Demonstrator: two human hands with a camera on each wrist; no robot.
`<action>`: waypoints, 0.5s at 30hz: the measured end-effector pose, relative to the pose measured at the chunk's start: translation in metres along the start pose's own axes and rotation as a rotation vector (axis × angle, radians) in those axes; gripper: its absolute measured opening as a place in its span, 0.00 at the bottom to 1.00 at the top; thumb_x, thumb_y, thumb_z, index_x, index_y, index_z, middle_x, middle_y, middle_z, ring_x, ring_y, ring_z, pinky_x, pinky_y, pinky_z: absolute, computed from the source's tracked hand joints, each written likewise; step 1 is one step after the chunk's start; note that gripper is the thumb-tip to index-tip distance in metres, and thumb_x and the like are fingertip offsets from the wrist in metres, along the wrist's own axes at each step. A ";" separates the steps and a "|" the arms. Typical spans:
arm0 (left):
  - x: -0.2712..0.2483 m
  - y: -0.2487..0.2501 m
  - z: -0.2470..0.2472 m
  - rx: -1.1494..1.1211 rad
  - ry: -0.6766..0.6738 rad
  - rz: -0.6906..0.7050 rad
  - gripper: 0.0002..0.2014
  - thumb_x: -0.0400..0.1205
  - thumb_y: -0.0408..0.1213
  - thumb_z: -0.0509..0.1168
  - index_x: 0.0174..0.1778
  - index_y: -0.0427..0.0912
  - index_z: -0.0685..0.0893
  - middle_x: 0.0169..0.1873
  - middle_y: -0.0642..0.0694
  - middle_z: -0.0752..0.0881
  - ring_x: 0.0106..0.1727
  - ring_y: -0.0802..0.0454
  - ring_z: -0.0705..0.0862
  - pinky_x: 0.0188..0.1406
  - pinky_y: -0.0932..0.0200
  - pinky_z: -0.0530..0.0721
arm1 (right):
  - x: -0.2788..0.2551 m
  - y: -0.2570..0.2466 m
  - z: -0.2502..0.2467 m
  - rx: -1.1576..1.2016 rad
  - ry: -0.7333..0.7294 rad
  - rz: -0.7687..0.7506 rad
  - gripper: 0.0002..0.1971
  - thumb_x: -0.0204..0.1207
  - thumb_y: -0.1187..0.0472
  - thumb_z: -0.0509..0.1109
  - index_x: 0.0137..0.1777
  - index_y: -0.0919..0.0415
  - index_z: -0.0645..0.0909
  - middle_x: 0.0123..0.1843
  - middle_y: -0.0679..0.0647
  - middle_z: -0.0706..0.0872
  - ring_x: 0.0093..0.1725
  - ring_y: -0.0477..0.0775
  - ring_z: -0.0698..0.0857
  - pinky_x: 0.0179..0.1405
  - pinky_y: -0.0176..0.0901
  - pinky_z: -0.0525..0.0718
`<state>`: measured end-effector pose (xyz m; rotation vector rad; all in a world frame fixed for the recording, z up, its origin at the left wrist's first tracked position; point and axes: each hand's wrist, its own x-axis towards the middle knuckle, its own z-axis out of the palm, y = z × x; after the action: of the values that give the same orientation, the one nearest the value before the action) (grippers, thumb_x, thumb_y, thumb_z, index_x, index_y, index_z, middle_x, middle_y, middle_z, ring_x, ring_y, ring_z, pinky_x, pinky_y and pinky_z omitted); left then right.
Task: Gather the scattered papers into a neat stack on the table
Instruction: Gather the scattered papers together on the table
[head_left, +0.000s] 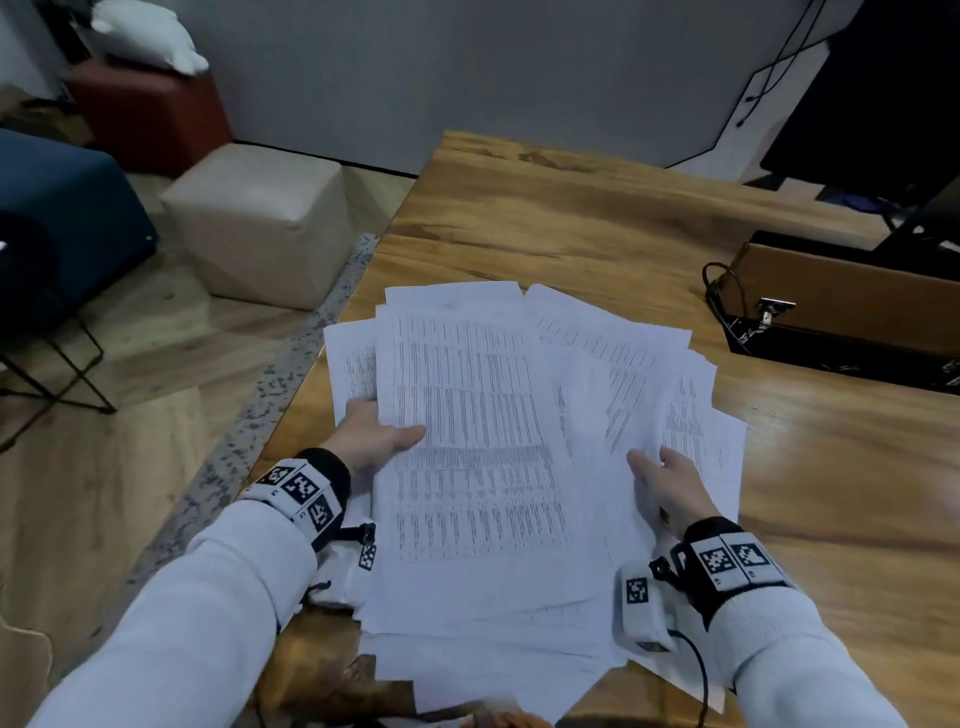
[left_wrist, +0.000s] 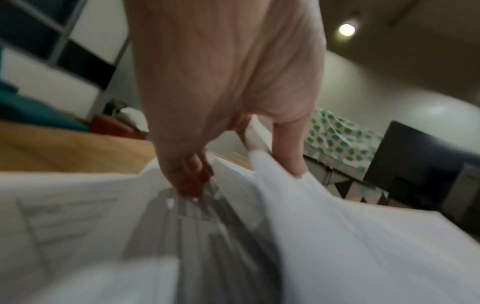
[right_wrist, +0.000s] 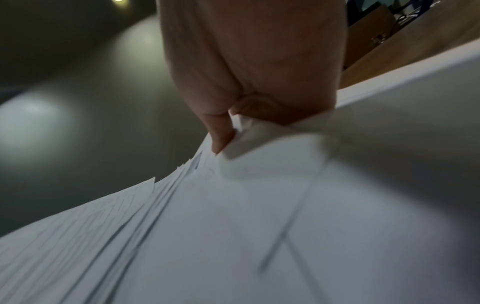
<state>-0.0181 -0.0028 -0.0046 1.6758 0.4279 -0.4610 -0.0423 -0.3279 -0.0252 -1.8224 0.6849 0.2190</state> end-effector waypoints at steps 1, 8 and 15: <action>0.001 0.000 -0.001 -0.014 0.043 0.020 0.33 0.75 0.29 0.71 0.74 0.37 0.65 0.69 0.40 0.77 0.60 0.45 0.83 0.50 0.54 0.87 | 0.003 0.001 -0.004 0.005 -0.020 0.023 0.24 0.76 0.51 0.67 0.67 0.66 0.73 0.59 0.55 0.85 0.59 0.63 0.81 0.58 0.56 0.79; -0.007 0.015 0.001 0.021 -0.079 0.058 0.18 0.82 0.28 0.62 0.68 0.33 0.75 0.58 0.42 0.83 0.48 0.51 0.84 0.54 0.55 0.82 | -0.004 -0.021 -0.018 -0.103 -0.188 0.066 0.12 0.83 0.65 0.59 0.37 0.63 0.74 0.20 0.49 0.77 0.19 0.46 0.76 0.16 0.34 0.73; -0.007 0.007 0.025 0.102 -0.125 0.040 0.10 0.80 0.36 0.65 0.57 0.43 0.81 0.56 0.41 0.86 0.58 0.42 0.85 0.65 0.41 0.81 | -0.011 -0.021 0.013 -0.035 -0.203 0.031 0.16 0.84 0.55 0.59 0.50 0.69 0.81 0.44 0.58 0.89 0.42 0.55 0.87 0.36 0.41 0.85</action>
<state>-0.0220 -0.0288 0.0017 1.7394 0.2824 -0.5626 -0.0371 -0.3082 -0.0081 -1.7937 0.5697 0.4331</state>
